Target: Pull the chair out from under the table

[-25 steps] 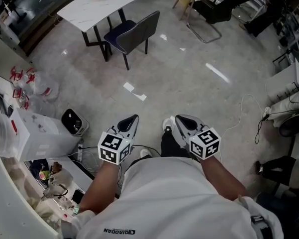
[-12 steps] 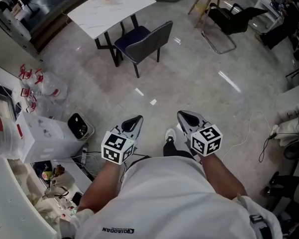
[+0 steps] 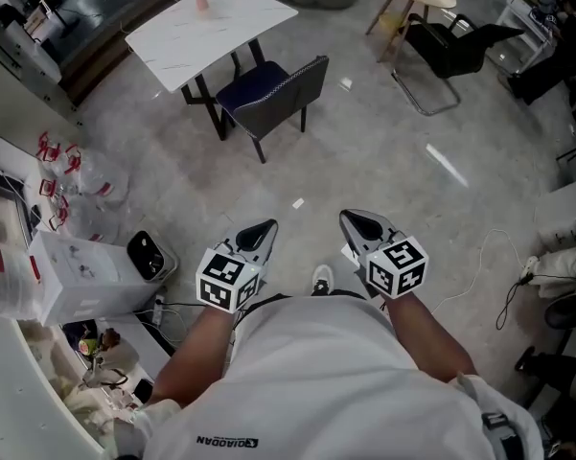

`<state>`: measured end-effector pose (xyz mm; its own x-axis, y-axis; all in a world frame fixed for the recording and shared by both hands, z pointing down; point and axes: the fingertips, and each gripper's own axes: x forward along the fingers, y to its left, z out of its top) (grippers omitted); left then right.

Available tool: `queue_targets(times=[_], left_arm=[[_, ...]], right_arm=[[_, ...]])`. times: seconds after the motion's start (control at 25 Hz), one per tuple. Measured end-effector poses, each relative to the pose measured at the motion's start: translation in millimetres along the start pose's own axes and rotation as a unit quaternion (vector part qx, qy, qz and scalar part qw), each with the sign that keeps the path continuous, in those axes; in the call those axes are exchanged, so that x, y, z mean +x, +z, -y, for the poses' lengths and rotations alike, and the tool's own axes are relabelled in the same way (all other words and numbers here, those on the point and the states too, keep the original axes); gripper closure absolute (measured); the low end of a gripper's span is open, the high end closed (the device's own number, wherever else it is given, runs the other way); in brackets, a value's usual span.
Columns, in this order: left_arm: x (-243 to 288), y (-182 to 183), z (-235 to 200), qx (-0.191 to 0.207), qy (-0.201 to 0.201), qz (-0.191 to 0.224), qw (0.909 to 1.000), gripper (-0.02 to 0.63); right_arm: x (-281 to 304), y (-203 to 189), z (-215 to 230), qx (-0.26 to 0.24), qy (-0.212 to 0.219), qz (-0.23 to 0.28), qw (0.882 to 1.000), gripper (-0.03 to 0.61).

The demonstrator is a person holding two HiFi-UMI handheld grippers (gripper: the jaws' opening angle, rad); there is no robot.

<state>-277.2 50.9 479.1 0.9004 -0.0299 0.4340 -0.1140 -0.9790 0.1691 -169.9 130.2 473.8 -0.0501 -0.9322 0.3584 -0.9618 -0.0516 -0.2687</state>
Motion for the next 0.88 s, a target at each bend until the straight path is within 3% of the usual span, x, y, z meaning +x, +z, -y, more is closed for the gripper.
queue_targets(times=[0.68, 0.88], left_arm=[[90.6, 44.0, 4.2, 0.006, 0.024, -0.019, 0.9995, 0.607], [100.0, 47.8, -3.9, 0.002, 0.026, -0.028, 0.9993, 0.607]], right_arm=[[7.8, 18.9, 101.2, 0.025, 0.022, 0.0, 0.999, 0.572], [13.4, 17.8, 111.3, 0.038, 0.023, -0.005, 0.999, 0.572]])
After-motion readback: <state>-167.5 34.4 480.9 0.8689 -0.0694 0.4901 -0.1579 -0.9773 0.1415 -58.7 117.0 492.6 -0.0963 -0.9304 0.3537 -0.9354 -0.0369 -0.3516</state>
